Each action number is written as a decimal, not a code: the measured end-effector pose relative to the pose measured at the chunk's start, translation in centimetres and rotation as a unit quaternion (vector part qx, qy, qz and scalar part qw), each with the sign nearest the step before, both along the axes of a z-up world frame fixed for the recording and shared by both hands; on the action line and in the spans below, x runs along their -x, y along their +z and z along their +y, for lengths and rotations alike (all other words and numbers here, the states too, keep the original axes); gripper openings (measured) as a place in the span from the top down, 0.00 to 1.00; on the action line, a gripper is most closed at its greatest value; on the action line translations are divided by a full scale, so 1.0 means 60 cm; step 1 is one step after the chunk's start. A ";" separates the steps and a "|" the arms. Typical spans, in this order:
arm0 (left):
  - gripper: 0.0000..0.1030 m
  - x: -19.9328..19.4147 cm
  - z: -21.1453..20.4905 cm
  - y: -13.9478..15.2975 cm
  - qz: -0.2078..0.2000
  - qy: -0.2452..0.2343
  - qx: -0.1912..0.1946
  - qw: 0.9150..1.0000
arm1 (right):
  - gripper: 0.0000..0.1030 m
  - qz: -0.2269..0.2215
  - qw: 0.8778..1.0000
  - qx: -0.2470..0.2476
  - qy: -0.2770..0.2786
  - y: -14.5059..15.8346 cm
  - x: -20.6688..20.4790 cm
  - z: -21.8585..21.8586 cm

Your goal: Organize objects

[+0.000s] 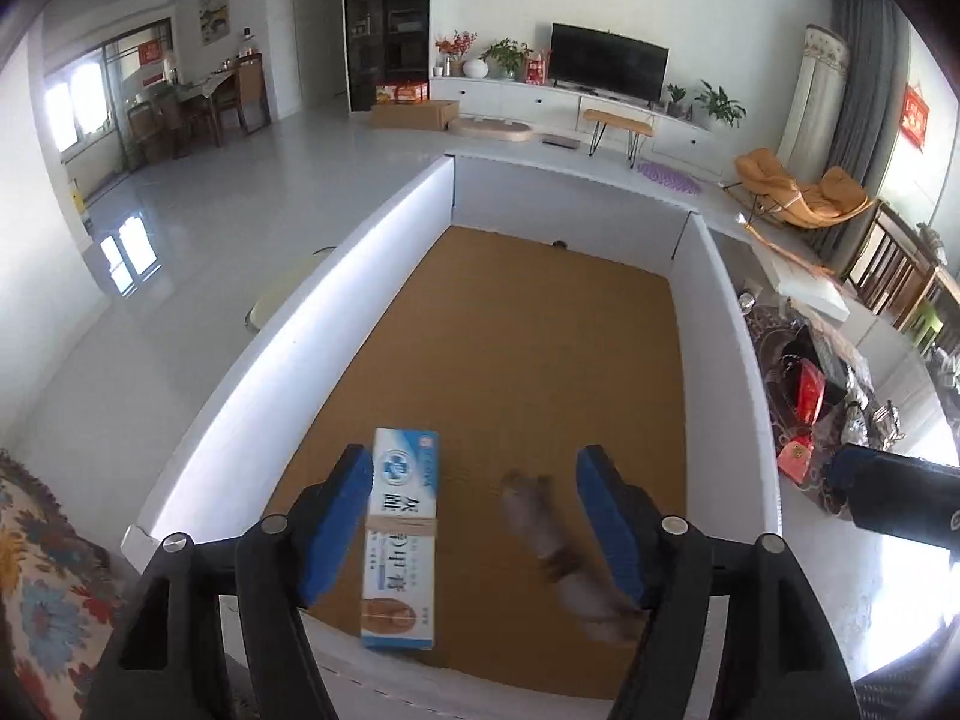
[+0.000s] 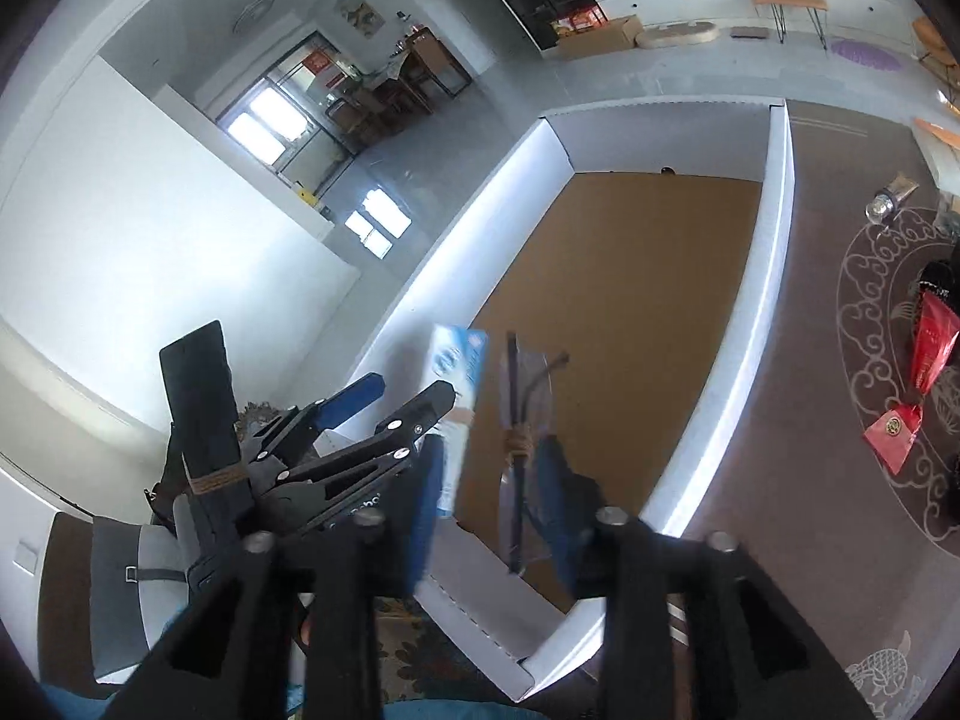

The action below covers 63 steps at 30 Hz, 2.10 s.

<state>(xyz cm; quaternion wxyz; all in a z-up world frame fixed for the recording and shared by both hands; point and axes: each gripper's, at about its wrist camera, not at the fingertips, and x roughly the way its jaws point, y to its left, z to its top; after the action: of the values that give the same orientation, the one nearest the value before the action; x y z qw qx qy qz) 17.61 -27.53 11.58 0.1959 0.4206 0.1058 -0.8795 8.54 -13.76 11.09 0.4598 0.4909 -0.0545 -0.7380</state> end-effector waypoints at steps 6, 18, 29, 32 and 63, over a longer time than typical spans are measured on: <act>0.32 0.031 0.152 0.054 0.060 -0.141 -0.021 0.988 | 0.31 0.075 0.990 -0.033 -0.117 -0.013 0.029 0.153; 0.13 0.138 0.511 -0.144 -0.044 -0.343 -0.060 0.936 | 0.26 0.090 0.880 -0.277 -0.375 -0.231 0.041 0.568; 0.00 0.225 0.569 -0.227 -0.045 -0.334 0.000 0.941 | 0.05 0.110 0.865 -0.283 -0.399 -0.236 0.069 0.609; 0.00 0.257 0.579 -0.225 -0.041 -0.335 0.003 0.941 | 0.00 0.092 0.868 -0.271 -0.406 -0.245 0.073 0.615; 0.00 0.331 0.594 -0.224 -0.033 -0.328 0.004 0.944 | 0.00 0.099 0.867 -0.267 -0.408 -0.245 0.072 0.609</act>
<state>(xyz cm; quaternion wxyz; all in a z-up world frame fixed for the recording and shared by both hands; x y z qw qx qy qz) -2.25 8.11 -1.88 -0.0984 0.4603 -0.0485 -0.8810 4.21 22.78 -3.62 -0.0277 0.4533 -0.0043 -0.8909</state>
